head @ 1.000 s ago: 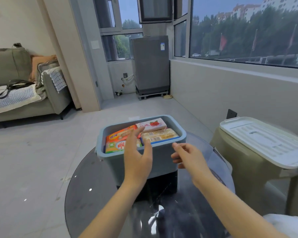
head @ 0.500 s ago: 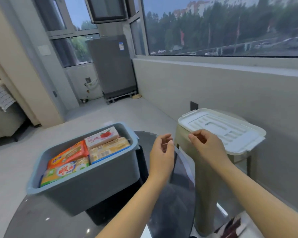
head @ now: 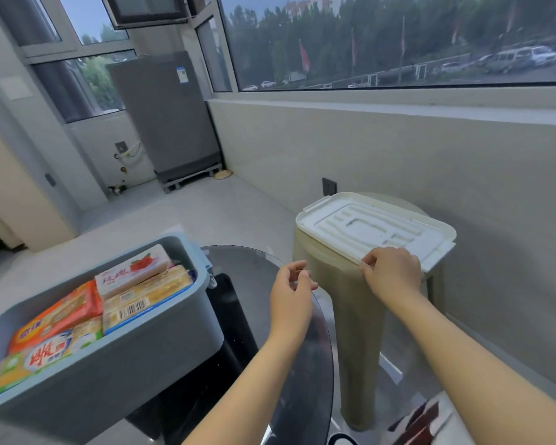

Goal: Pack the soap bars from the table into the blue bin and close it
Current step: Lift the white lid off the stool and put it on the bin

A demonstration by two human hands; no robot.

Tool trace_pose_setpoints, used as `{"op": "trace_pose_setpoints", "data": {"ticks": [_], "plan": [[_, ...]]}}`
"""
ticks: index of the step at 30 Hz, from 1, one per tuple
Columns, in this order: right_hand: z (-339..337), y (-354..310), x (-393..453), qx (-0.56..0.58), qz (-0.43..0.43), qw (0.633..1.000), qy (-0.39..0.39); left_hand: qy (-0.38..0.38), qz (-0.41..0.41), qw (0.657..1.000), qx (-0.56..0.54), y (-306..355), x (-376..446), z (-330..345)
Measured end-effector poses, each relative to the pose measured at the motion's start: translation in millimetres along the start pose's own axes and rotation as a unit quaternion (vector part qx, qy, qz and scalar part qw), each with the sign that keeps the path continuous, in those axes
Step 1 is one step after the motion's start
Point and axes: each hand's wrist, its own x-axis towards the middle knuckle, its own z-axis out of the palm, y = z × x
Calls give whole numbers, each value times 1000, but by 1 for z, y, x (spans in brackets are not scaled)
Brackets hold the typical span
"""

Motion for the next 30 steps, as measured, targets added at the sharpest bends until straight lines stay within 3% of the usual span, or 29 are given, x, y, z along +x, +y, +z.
{"op": "trace_pose_setpoints", "data": {"ticks": [8, 12, 17, 22, 27, 30], "plan": [[-46, -32, -25, 142, -81, 973, 160, 11, 51, 998, -21, 19, 6, -19], [-68, -55, -45, 293, -93, 936, 169, 15, 103, 994, -32, 50, 18, -39], [-97, -88, -65, 474, -94, 874, 54, 46, 156, 985, -56, 89, 17, -89], [-124, -121, -76, 597, -116, 787, -106, 130, 227, 964, 39, 120, 6, -167], [-146, -154, -66, 617, -176, 727, -244, 237, 265, 920, 162, 135, -11, -260], [-154, -175, -55, 606, -209, 716, -276, 229, 251, 923, 183, 133, -23, -310]]}}
